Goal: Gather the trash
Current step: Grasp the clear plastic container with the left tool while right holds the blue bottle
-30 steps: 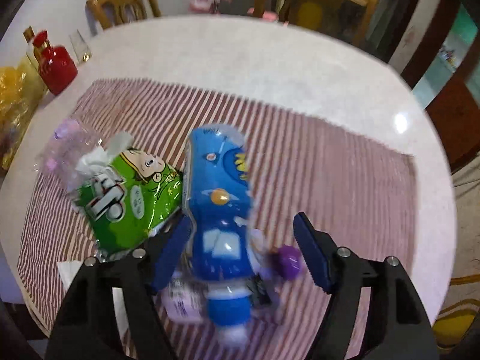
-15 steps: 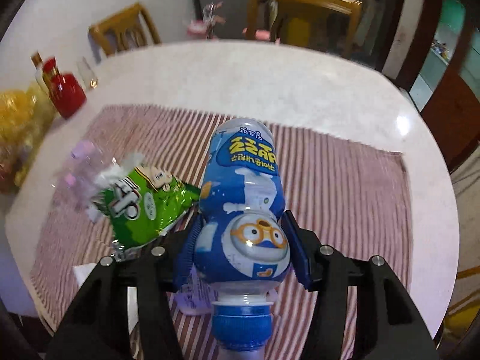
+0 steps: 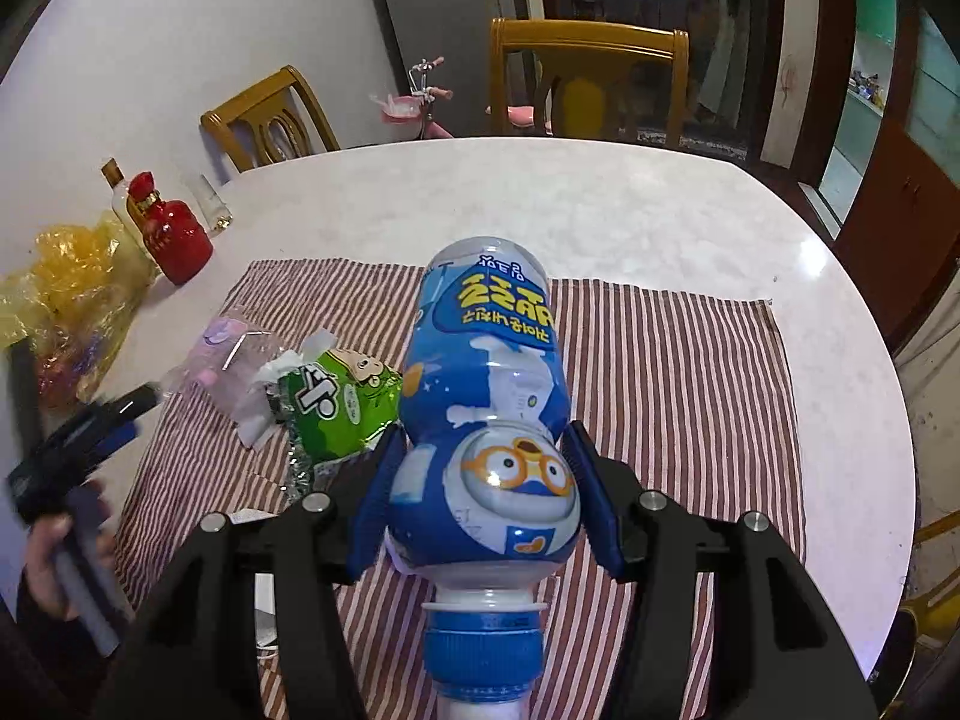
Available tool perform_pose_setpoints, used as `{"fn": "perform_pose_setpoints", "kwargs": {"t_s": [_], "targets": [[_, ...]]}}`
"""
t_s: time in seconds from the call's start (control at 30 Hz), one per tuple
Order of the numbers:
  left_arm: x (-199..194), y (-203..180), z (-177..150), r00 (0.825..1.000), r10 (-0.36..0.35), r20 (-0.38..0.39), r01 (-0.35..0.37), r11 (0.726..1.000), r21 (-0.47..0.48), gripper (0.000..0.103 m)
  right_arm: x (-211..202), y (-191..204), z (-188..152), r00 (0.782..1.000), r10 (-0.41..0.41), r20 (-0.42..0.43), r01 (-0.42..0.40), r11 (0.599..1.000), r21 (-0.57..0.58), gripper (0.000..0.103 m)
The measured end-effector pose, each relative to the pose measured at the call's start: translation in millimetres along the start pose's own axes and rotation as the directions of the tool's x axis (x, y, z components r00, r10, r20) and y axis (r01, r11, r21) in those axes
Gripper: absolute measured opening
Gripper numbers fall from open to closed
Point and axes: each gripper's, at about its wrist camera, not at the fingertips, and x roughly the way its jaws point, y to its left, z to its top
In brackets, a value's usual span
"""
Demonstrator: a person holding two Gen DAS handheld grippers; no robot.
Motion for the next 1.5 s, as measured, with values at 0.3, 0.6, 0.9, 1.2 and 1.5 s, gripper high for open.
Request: {"fn": "perform_pose_setpoints", "kwargs": {"t_s": [0.3,0.6,0.9,1.2,1.5], "targets": [[62.8,-6.1,21.7,0.999,0.014,-0.045,-0.024,0.976,-0.215,0.095,2.0,1.0,-4.9,1.000,0.010,-0.011,-0.010,1.000,-0.004,0.054],[61.3,-14.3,26.8,0.997,-0.060,-0.037,0.054,0.986,-0.158,0.043,-8.8,3.8,-2.1,1.000,0.024,0.017,-0.024,1.000,-0.007,0.054],[4.0,-44.5,17.9,0.983,-0.135,0.124,0.126,0.989,0.078,0.034,-21.8,8.2,-6.4,0.999,0.036,0.037,-0.036,0.999,-0.005,0.054],[-92.9,-76.3,-24.5,0.959,-0.119,0.256,0.024,0.938,0.347,0.034,-62.7,20.2,-27.6,0.986,0.088,0.142,-0.090,0.996,0.011,0.054],[-193.2,-129.2,-79.5,0.921,-0.227,0.315,0.018,0.836,0.548,0.034,-121.7,21.8,-67.9,0.959,0.092,0.270,-0.112,0.992,0.061,0.054]]}}
